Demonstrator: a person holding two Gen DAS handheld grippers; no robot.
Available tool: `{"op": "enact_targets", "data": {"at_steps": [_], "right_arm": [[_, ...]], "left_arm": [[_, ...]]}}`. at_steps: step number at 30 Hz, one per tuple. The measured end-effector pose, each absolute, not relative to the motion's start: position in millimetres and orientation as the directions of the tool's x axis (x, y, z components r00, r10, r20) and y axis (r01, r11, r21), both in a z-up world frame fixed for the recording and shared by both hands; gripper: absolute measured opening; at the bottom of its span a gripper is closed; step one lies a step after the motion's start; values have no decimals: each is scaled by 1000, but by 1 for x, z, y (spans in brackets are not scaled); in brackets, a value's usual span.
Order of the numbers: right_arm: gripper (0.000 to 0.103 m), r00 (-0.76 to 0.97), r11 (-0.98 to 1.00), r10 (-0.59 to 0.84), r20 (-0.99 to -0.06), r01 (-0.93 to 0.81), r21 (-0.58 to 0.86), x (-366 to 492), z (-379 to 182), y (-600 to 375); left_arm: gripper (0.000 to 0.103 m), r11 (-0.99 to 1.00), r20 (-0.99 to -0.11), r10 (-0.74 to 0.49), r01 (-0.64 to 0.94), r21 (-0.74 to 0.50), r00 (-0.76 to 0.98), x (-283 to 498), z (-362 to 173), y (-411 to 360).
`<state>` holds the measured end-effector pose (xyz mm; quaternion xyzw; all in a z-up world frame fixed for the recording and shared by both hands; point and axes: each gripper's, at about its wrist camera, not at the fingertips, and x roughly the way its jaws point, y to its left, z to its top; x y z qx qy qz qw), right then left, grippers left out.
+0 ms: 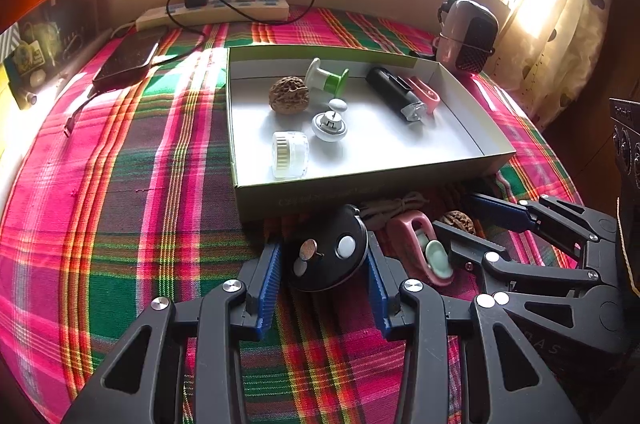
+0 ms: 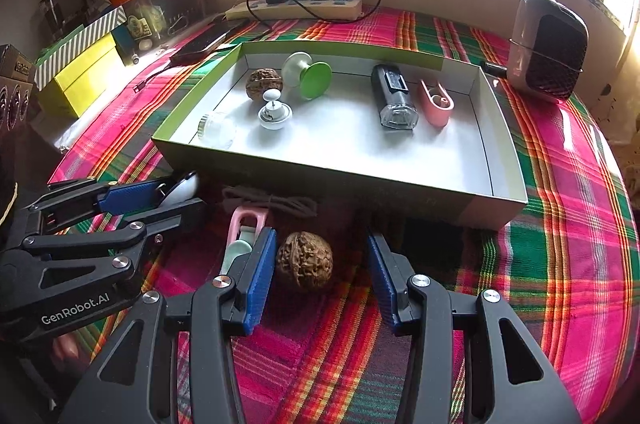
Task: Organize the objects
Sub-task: 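Move the left tool to the black dotted disc while the right tool approaches the walnut, then close the left tool on the black disc while the right tool closes on the walnut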
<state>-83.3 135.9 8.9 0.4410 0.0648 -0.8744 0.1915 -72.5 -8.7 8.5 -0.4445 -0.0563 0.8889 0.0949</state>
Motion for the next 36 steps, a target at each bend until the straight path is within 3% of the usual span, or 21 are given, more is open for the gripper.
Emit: {"op": "enact_targets", "data": {"at_steps": [14, 24, 32, 36], "right_arm": [[46, -556, -922, -229, -799, 388, -5, -78, 5, 136], [46, -557, -921, -229, -798, 389, -7, -77, 5, 138], [30, -560, -922, -233, -795, 387, -2, -76, 6, 139], [30, -562, -923, -233, -794, 384, -1, -75, 6, 140]], "left_arm": [[38, -976, -780, 217, -120, -181, -587, -73, 9, -9], [30, -977, -779, 212, -116, -178, -590, -73, 8, -11], [30, -978, -778, 208, -117, -171, -592, -72, 8, -10], [30, -978, -778, 207, -119, -170, -593, -72, 8, -10]]}}
